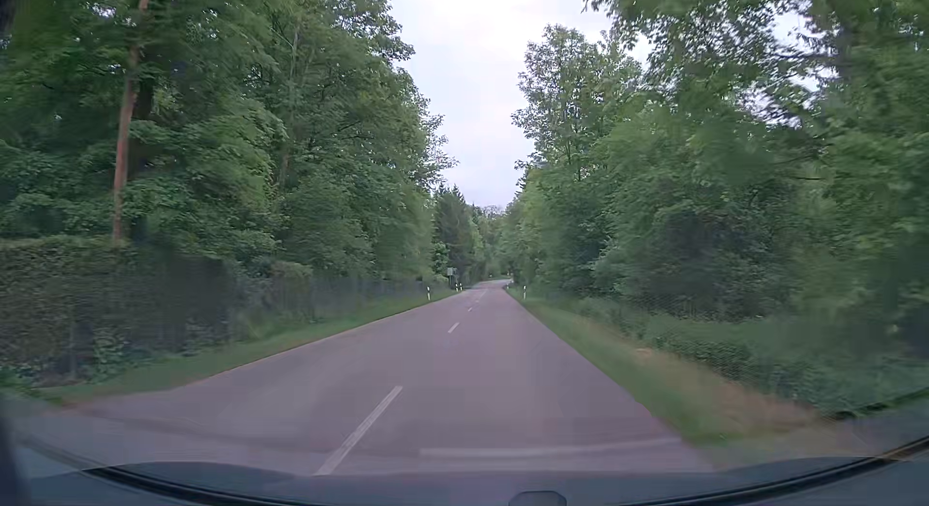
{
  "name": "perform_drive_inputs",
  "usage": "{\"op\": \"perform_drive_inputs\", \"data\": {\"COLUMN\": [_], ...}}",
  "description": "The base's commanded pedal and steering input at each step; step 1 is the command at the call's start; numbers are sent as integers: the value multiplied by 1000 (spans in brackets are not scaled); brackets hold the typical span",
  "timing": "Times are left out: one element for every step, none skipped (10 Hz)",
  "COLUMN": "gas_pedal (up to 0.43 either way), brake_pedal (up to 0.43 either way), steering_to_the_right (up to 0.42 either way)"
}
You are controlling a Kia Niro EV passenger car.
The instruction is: Follow the waypoints while adhering to traffic rules and regulations
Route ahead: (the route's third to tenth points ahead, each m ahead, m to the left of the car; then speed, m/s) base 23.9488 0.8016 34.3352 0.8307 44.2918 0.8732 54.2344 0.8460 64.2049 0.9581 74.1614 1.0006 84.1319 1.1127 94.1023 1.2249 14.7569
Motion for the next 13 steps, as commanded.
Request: {"op": "perform_drive_inputs", "data": {"gas_pedal": [0,0,0,0,0,79,98,110,110,110,110,118,130], "brake_pedal": [0,0,0,0,0,0,0,0,0,0,0,0,0], "steering_to_the_right": [-2,-2,-2,-2,-2,-2,-3,-3,-3,-3,-3,-3,-3]}}
